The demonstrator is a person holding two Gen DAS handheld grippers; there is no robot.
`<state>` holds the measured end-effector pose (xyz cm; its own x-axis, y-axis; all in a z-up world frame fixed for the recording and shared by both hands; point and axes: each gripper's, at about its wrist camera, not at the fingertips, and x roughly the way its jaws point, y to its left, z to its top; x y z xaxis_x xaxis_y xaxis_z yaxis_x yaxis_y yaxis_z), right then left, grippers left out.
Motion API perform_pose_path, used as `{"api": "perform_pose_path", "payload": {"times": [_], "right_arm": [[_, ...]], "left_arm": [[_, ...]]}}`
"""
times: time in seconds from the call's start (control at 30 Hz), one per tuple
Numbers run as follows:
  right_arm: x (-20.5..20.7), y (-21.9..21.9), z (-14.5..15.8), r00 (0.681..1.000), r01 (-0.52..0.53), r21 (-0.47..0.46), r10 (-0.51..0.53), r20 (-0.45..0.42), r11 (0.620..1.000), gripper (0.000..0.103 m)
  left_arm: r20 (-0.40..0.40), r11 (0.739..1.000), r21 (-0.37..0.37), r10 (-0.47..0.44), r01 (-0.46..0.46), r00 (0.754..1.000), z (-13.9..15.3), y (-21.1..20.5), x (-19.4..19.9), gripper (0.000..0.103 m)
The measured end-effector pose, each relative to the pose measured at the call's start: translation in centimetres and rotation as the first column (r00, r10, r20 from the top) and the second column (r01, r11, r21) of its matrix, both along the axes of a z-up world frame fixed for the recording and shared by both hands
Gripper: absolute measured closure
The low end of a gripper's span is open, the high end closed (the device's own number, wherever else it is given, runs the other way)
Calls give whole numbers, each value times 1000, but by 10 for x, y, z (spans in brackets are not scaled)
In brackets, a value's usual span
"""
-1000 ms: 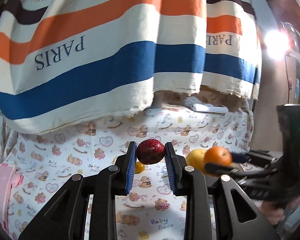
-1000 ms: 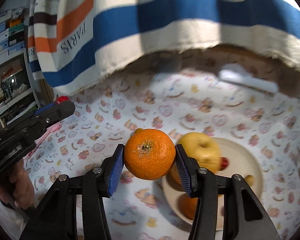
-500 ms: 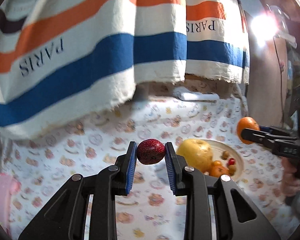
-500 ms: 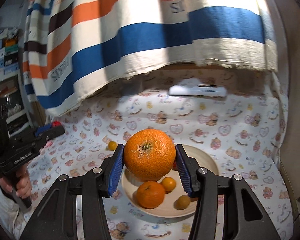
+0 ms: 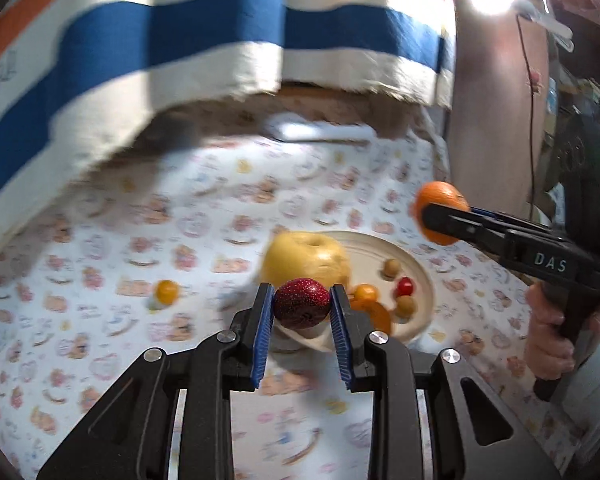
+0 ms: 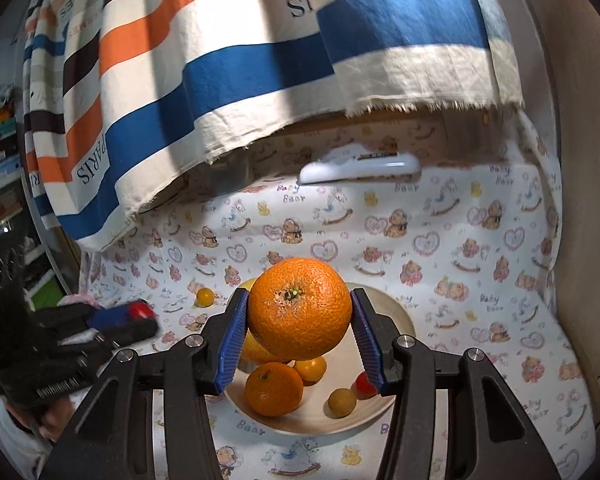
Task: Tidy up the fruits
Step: 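Lower the orange and the red apple over the plate with both tools, then open both tools to release the orange and red apple onto the plate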
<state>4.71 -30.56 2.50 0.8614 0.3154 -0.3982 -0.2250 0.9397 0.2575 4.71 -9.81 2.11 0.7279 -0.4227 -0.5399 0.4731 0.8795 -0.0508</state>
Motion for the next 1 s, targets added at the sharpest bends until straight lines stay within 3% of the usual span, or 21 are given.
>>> {"api": "perform_pose_path", "payload": {"times": [0.17, 0.3, 0.43, 0.53, 0.67, 0.87, 1.0], "right_arm": [[14, -19, -10, 996, 41, 58, -36, -82, 997, 51], [28, -36, -23, 982, 104, 84, -88, -170, 991, 51], [41, -53, -38, 961, 116, 162, -69, -269, 980, 51], [50, -51, -50, 934, 130, 121, -81, -349, 984, 51], [51, -41, -54, 938, 99, 88, -63, -342, 991, 51], [54, -41, -54, 952, 77, 124, -35, -305, 989, 51], [63, -39, -65, 949, 75, 118, -35, -314, 990, 51]], "left_arm": [[-68, 995, 75, -60, 65, 996, -10, -44, 12, 76], [-135, 992, 73, -93, 104, 986, -17, -67, 20, 76], [-151, 987, 92, -119, 133, 981, -22, -86, 23, 76], [-144, 984, 110, -122, 139, 982, -25, -95, 24, 76], [-153, 984, 117, -116, 134, 981, -33, -98, 30, 76], [-128, 972, 181, -125, 147, 984, -41, -104, 31, 76], [-125, 973, 182, -123, 144, 985, -42, -106, 32, 76]]}}
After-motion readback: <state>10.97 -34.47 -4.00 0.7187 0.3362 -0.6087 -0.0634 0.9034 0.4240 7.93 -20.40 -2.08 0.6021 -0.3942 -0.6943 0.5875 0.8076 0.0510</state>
